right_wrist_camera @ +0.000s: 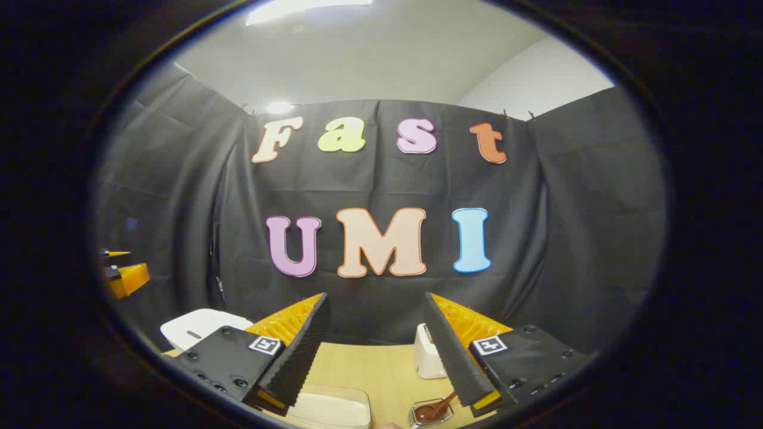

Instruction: Close the left gripper, press the button to open the rice cooker; take a wooden spoon from the chopstick holder with the right hand, scoop a spoonful of rice and pour it into the rice cooker, then put the wooden spoon back into the chopstick holder.

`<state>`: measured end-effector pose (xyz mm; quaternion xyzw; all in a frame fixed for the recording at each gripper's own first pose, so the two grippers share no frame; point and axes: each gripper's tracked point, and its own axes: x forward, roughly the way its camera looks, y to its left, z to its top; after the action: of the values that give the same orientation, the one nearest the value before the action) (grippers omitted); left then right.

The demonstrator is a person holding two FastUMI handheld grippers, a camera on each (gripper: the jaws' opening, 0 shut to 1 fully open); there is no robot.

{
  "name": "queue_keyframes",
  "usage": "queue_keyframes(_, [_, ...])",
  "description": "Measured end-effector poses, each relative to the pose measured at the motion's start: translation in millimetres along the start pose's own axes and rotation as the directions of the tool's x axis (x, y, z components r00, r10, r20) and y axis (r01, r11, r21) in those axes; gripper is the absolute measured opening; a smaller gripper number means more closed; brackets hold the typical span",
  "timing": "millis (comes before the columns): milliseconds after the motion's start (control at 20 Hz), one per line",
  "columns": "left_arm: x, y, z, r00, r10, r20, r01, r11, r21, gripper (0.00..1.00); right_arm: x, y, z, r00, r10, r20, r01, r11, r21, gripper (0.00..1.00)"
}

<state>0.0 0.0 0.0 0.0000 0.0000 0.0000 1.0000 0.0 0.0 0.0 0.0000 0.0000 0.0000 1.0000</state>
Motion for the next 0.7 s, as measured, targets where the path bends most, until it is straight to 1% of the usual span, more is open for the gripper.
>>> queue_keyframes(150, [-1, 6, -7, 1.000, 0.014, -0.020, -0.014, 1.000, -0.004, 0.93, 4, -1, 1, 1.000, 0.005, -0.001, -0.005, 1.000, 0.004, 0.95])
queue_keyframes(400, [0, 14, -2, 0.999, 0.032, -0.012, -0.032, 0.999, 0.012, 0.94, 6, 0, -1, 1.000, 0.012, -0.007, -0.012, 1.000, 0.004, 0.96])
queue_keyframes(550, [-2, 15, -2, 0.999, 0.036, -0.013, -0.035, 0.999, 0.008, 0.94, 5, 4, 0, 1.000, 0.029, -0.011, -0.029, 0.999, 0.021, 0.95])
queue_keyframes(700, [-4, 14, -3, 0.999, 0.035, -0.013, -0.035, 0.999, -0.003, 0.94, 4, 2, 3, 1.000, 0.025, -0.001, -0.025, 0.999, 0.028, 0.95])
